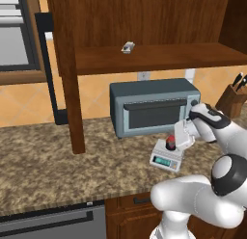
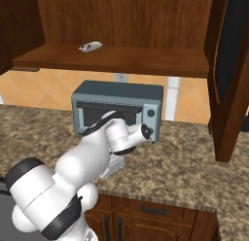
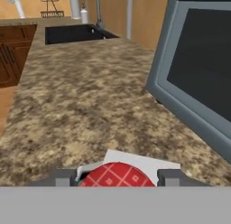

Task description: Pick the jam and place it on the digital scale for weighing, and close the cabinet.

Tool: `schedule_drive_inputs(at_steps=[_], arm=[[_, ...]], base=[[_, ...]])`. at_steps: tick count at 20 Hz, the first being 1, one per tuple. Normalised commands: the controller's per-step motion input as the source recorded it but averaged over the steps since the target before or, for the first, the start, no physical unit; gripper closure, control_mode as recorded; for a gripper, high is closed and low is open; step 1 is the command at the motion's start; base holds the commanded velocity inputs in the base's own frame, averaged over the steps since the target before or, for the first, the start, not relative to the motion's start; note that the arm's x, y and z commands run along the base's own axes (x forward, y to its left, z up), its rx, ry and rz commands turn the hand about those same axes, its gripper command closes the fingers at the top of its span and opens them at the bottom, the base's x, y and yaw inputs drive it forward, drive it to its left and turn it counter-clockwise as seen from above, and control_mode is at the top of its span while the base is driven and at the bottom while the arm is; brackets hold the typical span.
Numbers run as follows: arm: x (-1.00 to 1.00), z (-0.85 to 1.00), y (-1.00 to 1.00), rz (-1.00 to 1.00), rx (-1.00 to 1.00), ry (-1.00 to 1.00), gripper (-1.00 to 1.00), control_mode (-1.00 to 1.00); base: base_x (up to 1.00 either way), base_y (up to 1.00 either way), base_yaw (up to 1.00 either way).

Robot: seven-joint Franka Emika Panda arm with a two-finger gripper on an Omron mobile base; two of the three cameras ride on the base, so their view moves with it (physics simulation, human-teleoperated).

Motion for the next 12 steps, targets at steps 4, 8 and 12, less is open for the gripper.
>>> schedule_drive_inputs(at_steps=[4,8,12], arm=[[-0.12,0.15,0.07,0.0,-0.01,-0.07,-1.0,-1.0],[-0.01,0.3,0.03,0.0,-0.01,-0.02,-1.0,-1.0],[-0.29,0.55,-0.03,-0.01,0.0,-0.19,-1.0,-1.0]], base=[[0.0,0.0,0.0],[0.0,0.0,0.0],[0.0,0.0,0.0]])
